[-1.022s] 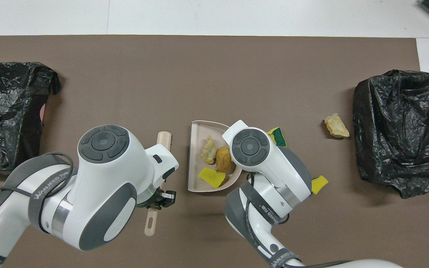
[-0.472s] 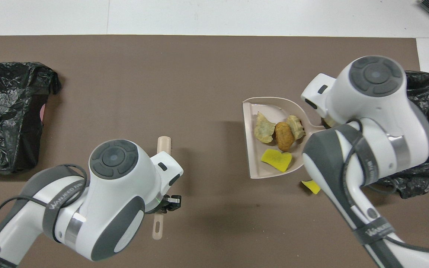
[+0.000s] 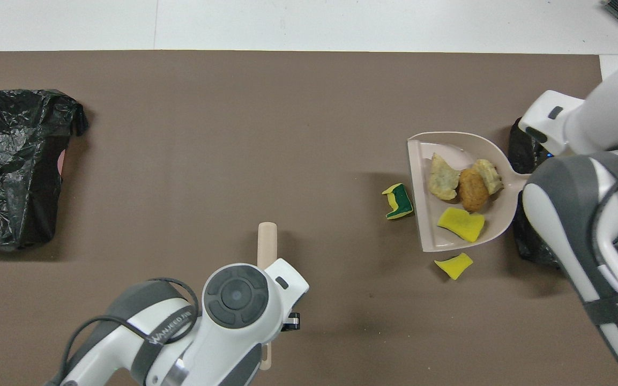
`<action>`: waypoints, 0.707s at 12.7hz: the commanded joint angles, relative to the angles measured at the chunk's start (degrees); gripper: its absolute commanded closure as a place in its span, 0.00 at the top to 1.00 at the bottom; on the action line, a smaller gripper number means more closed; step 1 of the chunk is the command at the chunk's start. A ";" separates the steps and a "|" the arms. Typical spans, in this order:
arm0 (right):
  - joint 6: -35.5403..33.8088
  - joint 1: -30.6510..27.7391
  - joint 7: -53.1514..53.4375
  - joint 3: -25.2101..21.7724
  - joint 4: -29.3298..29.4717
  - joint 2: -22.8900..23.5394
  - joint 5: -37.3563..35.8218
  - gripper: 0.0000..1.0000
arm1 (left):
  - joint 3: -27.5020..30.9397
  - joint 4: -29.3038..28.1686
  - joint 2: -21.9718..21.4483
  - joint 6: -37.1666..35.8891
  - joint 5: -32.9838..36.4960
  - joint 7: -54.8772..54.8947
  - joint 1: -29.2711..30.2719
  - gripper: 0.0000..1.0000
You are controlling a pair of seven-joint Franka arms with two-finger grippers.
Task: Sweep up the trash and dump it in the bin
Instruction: 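Carry the loaded dustpan with the right gripper over the nearer trash bag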
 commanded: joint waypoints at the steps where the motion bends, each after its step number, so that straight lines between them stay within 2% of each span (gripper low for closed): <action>1: 2.91 -7.42 -3.90 0.63 0.29 -0.40 -1.98 0.00 | 1.08 -4.67 -2.23 4.03 -2.01 -1.71 -3.55 0.00; 3: 8.70 -10.51 -9.61 0.37 0.29 -0.14 -3.56 0.00 | 1.08 -4.68 -2.23 4.04 -3.07 -1.27 -3.55 0.00; 6: 16.27 -14.47 -11.30 0.28 0.12 0.13 -10.93 0.00 | 1.08 -4.68 -2.22 4.13 -3.34 -0.75 -3.55 0.00; 9: 18.66 -15.63 -9.03 0.02 -0.14 0.13 -18.21 0.00 | 1.08 -4.68 -2.14 3.95 -3.34 -0.66 -3.55 0.00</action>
